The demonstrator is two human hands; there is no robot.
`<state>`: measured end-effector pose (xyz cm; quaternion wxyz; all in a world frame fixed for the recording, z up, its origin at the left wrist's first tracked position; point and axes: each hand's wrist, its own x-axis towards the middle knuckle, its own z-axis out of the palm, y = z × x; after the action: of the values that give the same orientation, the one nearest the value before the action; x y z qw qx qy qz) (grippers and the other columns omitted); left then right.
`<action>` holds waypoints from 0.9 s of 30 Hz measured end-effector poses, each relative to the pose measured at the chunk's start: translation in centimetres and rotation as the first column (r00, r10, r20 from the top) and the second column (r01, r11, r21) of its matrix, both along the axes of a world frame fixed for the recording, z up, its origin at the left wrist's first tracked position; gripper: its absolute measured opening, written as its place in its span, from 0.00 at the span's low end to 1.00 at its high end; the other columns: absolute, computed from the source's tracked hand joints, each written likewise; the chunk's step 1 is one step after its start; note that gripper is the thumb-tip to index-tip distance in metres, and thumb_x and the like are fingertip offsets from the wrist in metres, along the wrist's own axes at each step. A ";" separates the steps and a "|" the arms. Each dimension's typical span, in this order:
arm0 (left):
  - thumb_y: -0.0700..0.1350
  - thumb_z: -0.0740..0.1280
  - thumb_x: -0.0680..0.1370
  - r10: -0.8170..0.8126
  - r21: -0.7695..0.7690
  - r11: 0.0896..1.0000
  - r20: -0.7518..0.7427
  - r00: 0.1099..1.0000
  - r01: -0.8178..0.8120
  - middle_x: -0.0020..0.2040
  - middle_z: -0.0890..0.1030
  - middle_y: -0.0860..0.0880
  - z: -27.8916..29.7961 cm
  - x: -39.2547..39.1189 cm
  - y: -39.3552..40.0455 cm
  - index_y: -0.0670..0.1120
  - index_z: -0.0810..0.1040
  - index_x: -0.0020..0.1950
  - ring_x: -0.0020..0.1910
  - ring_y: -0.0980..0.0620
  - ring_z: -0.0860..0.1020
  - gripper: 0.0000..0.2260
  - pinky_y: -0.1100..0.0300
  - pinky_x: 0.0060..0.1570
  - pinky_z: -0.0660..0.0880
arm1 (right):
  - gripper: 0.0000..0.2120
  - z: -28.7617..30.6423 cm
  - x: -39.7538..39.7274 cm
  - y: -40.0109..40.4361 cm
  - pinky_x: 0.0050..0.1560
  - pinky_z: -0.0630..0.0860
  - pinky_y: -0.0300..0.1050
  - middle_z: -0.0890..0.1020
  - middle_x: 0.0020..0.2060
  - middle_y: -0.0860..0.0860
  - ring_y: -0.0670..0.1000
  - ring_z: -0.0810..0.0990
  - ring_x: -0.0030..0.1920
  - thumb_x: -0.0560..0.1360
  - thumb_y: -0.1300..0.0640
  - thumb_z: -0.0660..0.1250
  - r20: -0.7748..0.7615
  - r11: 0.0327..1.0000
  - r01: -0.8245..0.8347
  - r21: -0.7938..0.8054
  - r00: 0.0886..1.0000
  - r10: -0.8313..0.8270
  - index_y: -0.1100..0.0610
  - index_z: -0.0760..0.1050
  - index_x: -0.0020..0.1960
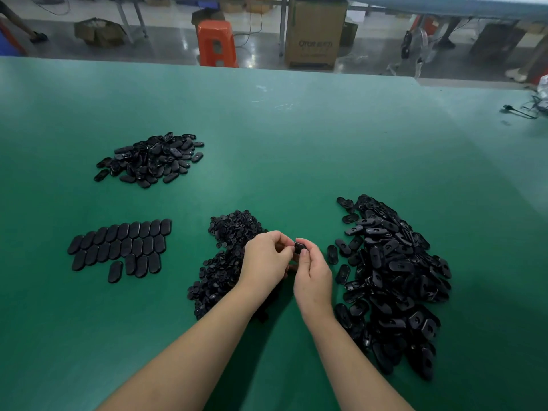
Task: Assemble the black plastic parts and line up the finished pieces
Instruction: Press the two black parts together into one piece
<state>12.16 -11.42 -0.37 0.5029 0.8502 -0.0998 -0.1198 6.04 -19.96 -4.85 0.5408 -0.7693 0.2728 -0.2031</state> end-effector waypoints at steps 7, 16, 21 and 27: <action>0.39 0.71 0.76 -0.055 0.081 0.995 0.052 0.997 0.051 0.36 0.83 0.51 0.4 0.5 -0.4 0.47 0.80 0.42 0.28 0.55 0.81 0.05 0.58 0.33 0.81 | 0.12 0.1 -0.1 0.0 0.51 0.78 0.44 0.82 0.46 0.38 0.39 0.81 0.48 0.85 0.60 0.57 -0.002 1.000 -0.004 -0.015 1.000 0.004 0.49 0.79 0.59; 0.48 0.77 0.73 -0.140 0.182 0.976 0.086 0.986 0.123 0.44 0.84 0.54 0.3 1.9 0.7 0.49 0.85 0.53 0.44 0.54 0.80 0.10 0.63 0.47 0.74 | 0.15 0.1 -0.1 0.0 0.54 0.81 0.57 0.84 0.41 0.43 0.45 0.83 0.46 0.85 0.58 0.57 0.014 0.996 0.018 0.089 1.000 -0.020 0.41 0.76 0.50; 0.44 0.77 0.73 -0.150 0.052 0.987 -0.067 0.986 0.154 0.34 0.84 0.52 0.4 2.3 1.1 0.47 0.84 0.43 0.29 0.56 0.77 0.04 0.62 0.34 0.74 | 0.11 0.1 -0.1 0.1 0.51 0.82 0.52 0.85 0.44 0.45 0.47 0.84 0.45 0.84 0.59 0.60 0.060 0.995 -0.023 0.102 0.998 0.017 0.44 0.76 0.51; 0.38 0.73 0.77 -0.162 -0.093 0.985 -0.200 0.966 0.145 0.31 0.82 0.47 0.2 2.1 1.3 0.41 0.83 0.46 0.26 0.52 0.78 0.01 0.58 0.28 0.77 | 0.09 0.0 -0.2 0.1 0.41 0.80 0.51 0.83 0.36 0.44 0.45 0.80 0.34 0.82 0.58 0.62 0.060 0.994 -0.048 0.096 0.997 0.042 0.44 0.75 0.51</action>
<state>14.28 -10.08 -0.15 0.5325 0.8026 -0.1172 -0.2420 5.80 -19.90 -4.83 0.5898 -0.7417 0.2493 -0.1995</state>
